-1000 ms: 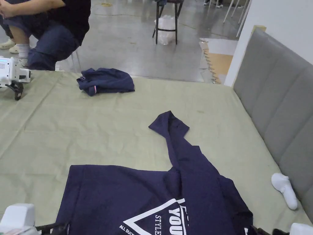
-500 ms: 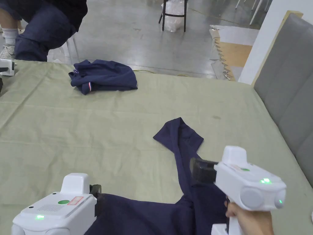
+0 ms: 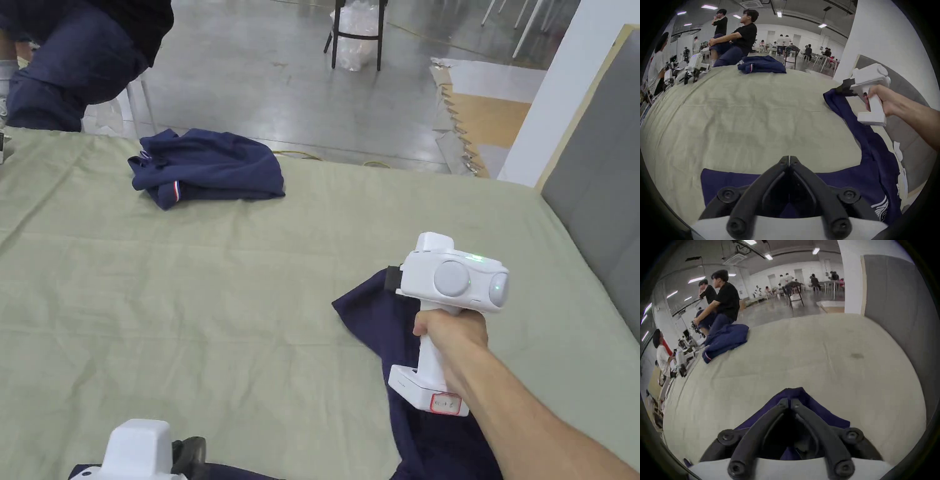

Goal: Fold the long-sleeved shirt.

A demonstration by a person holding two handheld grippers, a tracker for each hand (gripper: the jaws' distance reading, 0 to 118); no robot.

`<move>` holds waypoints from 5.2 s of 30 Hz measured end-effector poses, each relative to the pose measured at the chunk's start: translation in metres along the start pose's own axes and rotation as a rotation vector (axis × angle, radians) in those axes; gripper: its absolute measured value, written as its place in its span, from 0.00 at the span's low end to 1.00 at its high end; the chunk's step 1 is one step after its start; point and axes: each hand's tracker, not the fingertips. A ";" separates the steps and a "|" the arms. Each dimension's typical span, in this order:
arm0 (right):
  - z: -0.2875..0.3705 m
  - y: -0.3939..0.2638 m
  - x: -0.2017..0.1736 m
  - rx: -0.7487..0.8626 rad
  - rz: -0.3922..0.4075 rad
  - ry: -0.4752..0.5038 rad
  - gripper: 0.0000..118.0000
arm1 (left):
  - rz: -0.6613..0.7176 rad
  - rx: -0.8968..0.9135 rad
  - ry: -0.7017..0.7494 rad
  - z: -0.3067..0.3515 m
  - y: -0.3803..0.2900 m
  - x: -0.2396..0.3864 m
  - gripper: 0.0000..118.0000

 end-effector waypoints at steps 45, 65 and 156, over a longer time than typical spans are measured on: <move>0.344 -0.227 0.101 0.098 0.096 -0.023 0.14 | -0.018 0.132 0.000 0.173 -0.045 0.043 0.04; 0.198 -0.165 0.148 -0.353 0.013 0.160 0.10 | 0.146 -0.083 0.077 0.076 -0.006 -0.072 0.93; 0.501 -0.289 -0.027 0.543 0.314 0.019 0.00 | 0.528 -0.411 -0.440 0.198 -0.175 -0.173 0.90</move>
